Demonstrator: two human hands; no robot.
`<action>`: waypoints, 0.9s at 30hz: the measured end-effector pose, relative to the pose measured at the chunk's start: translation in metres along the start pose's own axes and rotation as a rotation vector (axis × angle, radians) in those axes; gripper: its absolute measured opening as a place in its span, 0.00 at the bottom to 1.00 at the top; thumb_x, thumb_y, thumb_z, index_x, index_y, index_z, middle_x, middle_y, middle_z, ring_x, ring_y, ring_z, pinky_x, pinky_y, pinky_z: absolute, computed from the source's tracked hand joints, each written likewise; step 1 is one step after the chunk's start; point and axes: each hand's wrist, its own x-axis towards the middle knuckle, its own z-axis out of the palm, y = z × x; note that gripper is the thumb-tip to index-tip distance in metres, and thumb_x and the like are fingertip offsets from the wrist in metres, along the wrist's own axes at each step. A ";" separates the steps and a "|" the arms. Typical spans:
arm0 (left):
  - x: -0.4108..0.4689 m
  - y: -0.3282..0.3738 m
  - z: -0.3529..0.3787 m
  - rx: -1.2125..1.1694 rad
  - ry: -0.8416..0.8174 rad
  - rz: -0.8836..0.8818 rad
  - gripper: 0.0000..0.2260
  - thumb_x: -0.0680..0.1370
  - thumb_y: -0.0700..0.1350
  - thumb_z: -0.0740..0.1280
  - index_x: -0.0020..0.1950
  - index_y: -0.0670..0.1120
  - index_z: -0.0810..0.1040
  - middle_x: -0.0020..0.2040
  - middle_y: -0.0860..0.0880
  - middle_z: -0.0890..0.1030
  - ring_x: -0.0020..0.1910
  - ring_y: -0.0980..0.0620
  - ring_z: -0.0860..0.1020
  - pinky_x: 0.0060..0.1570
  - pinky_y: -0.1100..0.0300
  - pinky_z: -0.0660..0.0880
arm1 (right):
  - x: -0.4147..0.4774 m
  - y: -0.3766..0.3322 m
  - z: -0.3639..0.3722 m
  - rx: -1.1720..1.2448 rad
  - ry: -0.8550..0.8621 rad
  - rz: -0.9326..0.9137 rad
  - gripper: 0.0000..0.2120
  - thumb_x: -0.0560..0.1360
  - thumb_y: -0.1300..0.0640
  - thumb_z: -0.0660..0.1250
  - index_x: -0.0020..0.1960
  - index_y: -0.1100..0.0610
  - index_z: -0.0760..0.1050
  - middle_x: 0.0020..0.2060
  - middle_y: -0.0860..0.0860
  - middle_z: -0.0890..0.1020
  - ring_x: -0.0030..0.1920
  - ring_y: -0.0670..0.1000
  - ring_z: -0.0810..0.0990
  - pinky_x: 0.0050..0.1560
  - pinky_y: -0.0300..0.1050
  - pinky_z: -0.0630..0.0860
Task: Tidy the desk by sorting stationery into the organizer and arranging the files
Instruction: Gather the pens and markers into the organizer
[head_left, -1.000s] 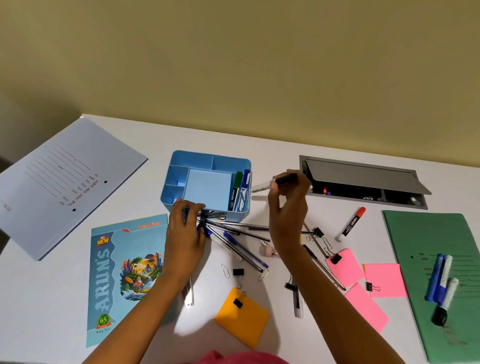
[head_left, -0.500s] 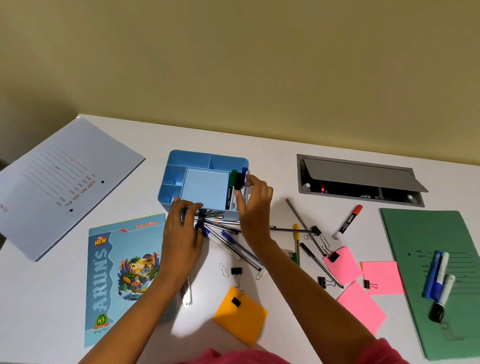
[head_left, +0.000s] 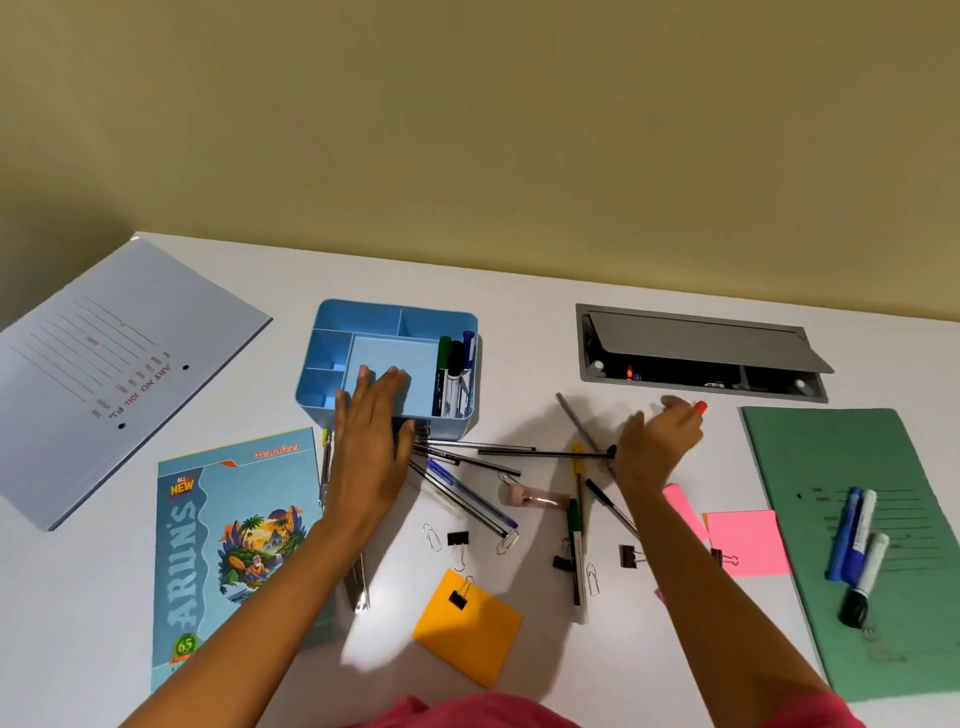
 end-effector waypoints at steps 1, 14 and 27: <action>0.005 0.009 -0.002 -0.026 -0.030 -0.019 0.26 0.79 0.43 0.65 0.75 0.46 0.60 0.76 0.51 0.57 0.73 0.56 0.46 0.73 0.54 0.41 | 0.005 0.006 -0.004 -0.028 -0.032 0.104 0.20 0.71 0.65 0.69 0.59 0.71 0.69 0.54 0.67 0.74 0.55 0.66 0.73 0.56 0.51 0.67; 0.076 0.019 0.023 0.119 -0.200 0.092 0.35 0.77 0.51 0.66 0.78 0.47 0.51 0.76 0.45 0.61 0.77 0.47 0.53 0.73 0.50 0.38 | 0.031 0.020 -0.021 -0.052 -0.249 0.544 0.15 0.76 0.61 0.62 0.59 0.68 0.68 0.53 0.63 0.77 0.53 0.64 0.78 0.52 0.55 0.75; 0.082 0.019 0.009 0.159 -0.256 0.269 0.30 0.75 0.27 0.56 0.74 0.48 0.63 0.65 0.46 0.75 0.59 0.47 0.76 0.74 0.47 0.36 | -0.051 -0.102 -0.051 0.582 -0.332 -0.171 0.10 0.76 0.64 0.65 0.45 0.53 0.64 0.29 0.48 0.73 0.27 0.43 0.73 0.29 0.29 0.68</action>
